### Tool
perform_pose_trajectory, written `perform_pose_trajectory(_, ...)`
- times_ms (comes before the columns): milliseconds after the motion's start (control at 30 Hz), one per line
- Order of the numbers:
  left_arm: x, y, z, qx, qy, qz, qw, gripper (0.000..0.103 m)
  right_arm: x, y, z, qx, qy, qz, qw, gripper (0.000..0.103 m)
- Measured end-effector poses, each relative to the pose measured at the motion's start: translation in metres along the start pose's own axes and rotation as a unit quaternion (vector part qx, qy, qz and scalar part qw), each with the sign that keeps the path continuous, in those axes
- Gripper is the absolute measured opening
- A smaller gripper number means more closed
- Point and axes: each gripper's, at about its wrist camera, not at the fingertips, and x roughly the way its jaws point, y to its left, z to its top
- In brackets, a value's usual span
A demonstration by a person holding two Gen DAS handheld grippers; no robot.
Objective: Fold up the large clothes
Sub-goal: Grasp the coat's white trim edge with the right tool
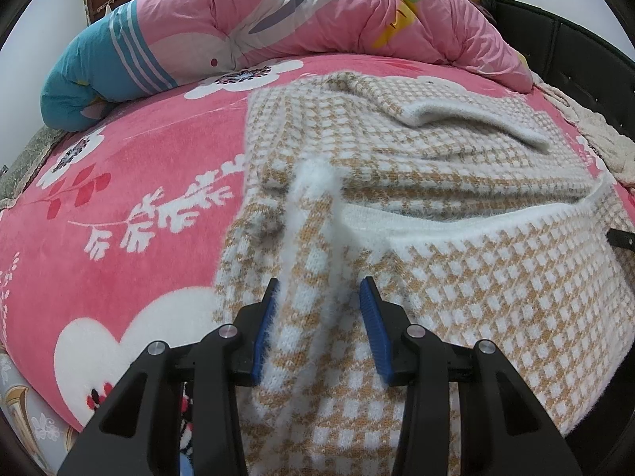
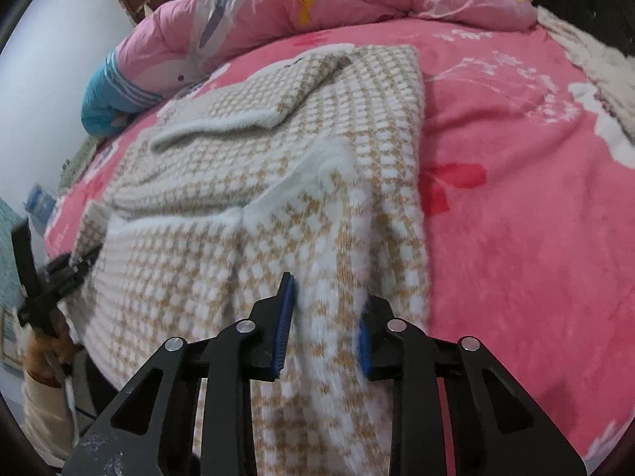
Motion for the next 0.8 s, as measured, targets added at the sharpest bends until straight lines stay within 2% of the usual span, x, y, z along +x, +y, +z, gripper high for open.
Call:
perform_pose_trajectory(167, 0.0, 0.0, 0.0, -0.003, 0.0, 0.005, 1.0, 0.04, 0.002, 0.009, -0.003, -0.019, -0.002, -0.032, 0.999, 0.019)
perform_pose_trajectory(600, -0.004, -0.019, -0.003, 0.031, -0.003, 0.066, 0.9974, 0.04, 0.005, 0.013, -0.006, -0.017, -0.006, -0.048, 0.999, 0.02)
perform_pose_trajectory(800, -0.006, -0.021, -0.004, 0.033, -0.003, 0.071, 0.9969, 0.04, 0.006, 0.023, -0.007, -0.034, -0.004, -0.072, 0.997, 0.02)
